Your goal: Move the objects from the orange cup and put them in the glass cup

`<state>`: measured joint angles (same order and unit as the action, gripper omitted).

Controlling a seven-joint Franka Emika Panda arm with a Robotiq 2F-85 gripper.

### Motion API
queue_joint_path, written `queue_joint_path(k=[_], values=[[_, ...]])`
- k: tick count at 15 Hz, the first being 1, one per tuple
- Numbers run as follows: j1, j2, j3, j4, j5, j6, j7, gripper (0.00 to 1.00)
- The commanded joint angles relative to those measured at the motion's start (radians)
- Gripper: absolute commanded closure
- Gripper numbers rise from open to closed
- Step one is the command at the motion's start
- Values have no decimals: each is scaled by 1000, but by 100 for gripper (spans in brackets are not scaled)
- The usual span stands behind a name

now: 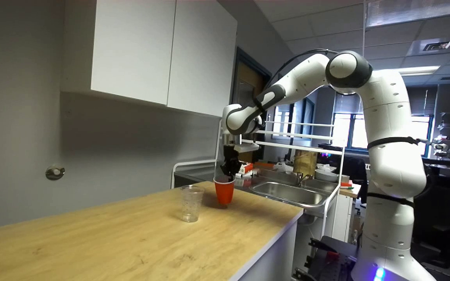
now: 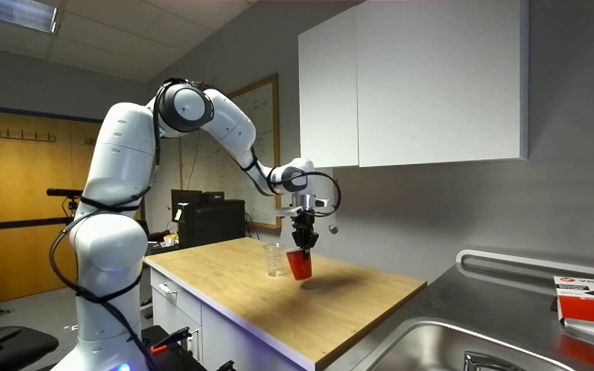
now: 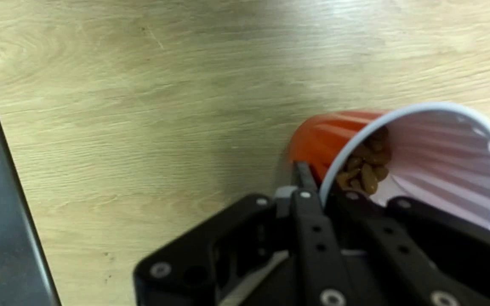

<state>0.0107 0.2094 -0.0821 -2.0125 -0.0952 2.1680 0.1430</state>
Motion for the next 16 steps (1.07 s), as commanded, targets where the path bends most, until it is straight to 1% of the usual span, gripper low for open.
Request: queue_joint_path(k=[1,4,5,8,12,16], values=[[43,-135,26,-90,-94,-31,118,94],[72,-210,61,-133,-183,-29,246,95],[80,-228,75,-141,-228,-21,305,94],[92,-247,123,-125,-333,-30,464,95],[103,-212,177,-73,-440,-46,641,94],[122,-169,206,-42,-583,-62,820,94]])
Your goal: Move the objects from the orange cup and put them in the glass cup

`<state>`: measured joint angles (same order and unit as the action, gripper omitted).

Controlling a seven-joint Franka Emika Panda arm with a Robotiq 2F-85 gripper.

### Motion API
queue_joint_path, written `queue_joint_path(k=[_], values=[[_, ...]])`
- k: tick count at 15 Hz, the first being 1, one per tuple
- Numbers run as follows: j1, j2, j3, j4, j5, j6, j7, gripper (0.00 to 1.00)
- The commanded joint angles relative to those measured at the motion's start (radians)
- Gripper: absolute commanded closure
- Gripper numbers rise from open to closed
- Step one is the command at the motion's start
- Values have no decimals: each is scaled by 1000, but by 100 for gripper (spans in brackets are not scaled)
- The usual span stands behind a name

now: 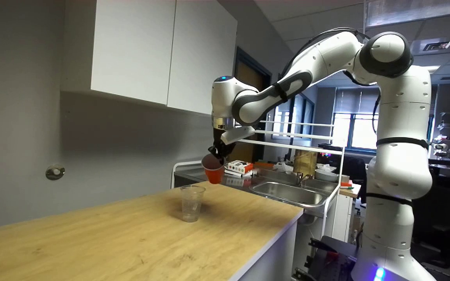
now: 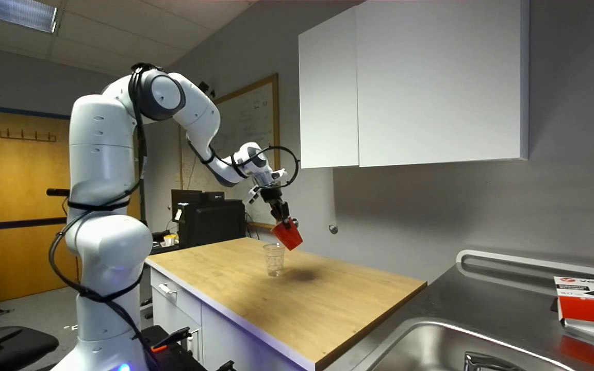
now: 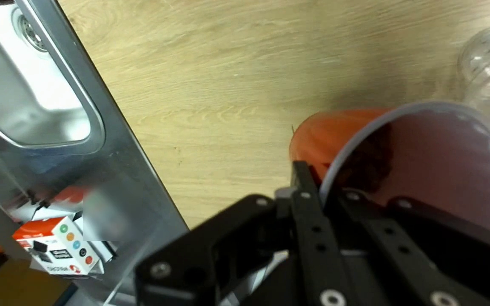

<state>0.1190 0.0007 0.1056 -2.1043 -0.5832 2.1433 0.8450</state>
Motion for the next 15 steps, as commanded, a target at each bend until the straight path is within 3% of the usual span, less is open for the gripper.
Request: queue_joint_path(k=[1,9,15], values=[[22,51,23,55,-140,-42,169,94],[98,146,37,96,-476,-133,518,95],[152,203,65,118,-622,-269,660,95]])
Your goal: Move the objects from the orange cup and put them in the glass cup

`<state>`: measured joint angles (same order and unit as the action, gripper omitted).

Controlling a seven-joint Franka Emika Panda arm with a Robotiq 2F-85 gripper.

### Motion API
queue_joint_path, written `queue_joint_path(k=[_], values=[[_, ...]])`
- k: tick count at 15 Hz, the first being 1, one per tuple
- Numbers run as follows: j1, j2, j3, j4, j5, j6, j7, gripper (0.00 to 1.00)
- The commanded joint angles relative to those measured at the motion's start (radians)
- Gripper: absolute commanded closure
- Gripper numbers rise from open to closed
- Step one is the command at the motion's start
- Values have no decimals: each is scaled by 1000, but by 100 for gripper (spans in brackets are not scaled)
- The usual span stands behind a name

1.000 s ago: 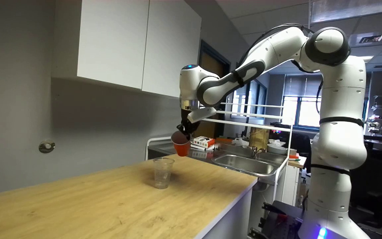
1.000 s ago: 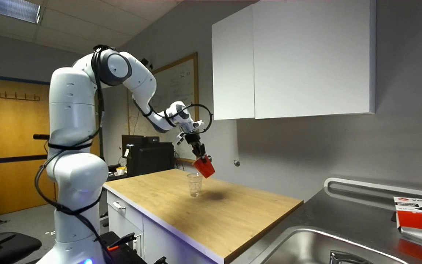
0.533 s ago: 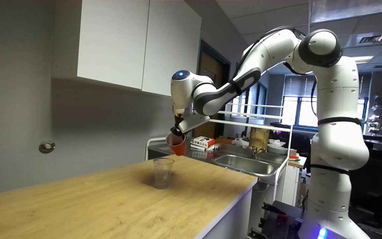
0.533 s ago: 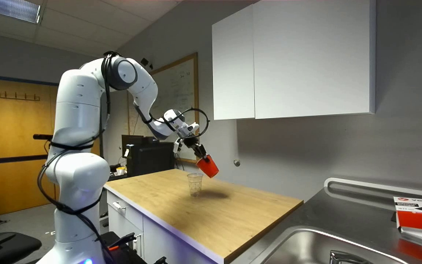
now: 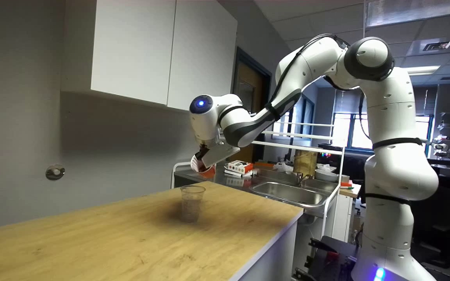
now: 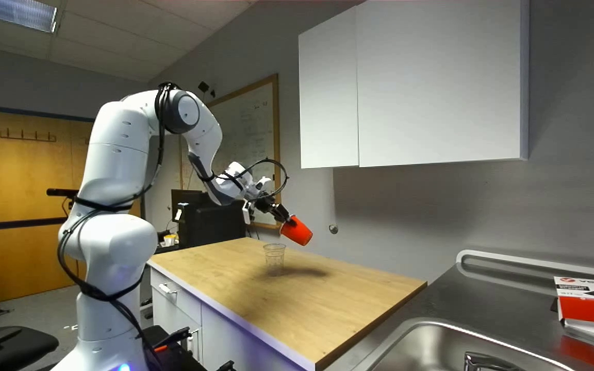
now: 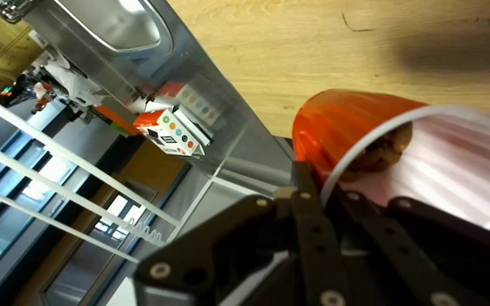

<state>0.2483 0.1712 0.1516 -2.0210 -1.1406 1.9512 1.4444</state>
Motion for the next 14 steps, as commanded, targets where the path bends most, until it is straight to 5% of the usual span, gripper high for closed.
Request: queue_joint_path(k=[1,14], values=[[32,39,25,36,-82,-101,76,95],[143,201,96,58,-321,-439,198,95]])
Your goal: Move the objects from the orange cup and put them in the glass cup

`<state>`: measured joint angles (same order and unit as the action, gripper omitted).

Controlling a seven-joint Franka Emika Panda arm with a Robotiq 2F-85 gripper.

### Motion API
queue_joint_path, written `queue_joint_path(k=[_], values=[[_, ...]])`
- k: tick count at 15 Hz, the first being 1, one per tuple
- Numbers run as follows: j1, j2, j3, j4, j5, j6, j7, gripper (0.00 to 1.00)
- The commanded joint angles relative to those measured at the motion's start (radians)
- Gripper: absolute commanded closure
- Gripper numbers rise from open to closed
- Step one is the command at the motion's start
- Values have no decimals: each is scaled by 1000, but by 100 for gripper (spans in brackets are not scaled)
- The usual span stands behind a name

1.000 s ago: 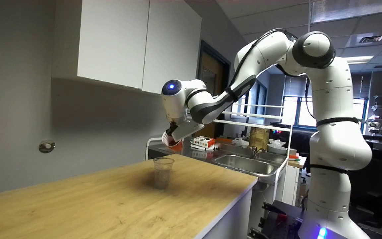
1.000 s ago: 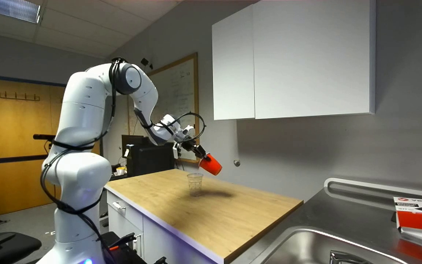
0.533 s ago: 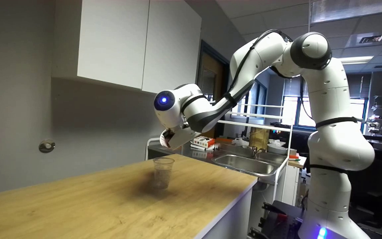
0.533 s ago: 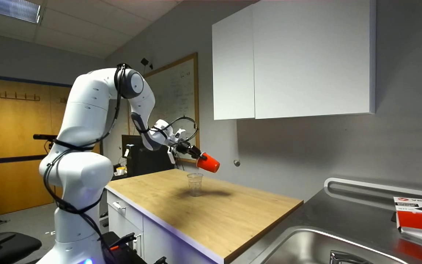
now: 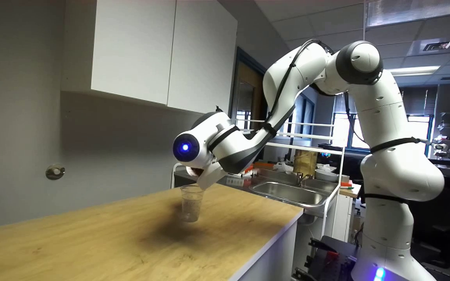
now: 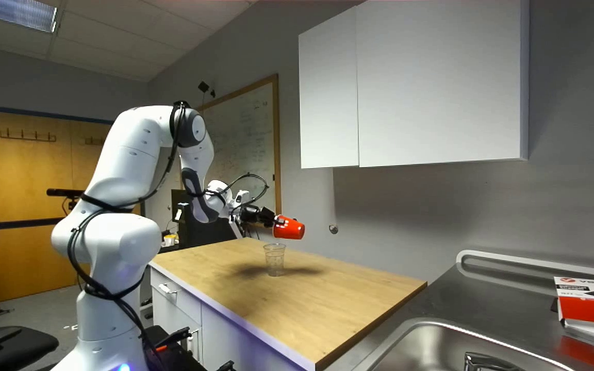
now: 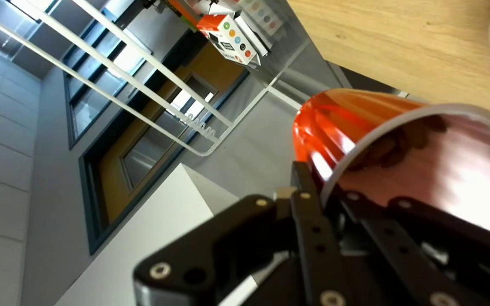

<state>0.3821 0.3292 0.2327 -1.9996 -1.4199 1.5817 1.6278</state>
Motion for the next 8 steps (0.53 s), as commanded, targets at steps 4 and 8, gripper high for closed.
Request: queue_joint_path(k=[4,8], values=[[23,65,29,44,-74,-128,21,95],[27,57,38,32,-99,-171,35,95]])
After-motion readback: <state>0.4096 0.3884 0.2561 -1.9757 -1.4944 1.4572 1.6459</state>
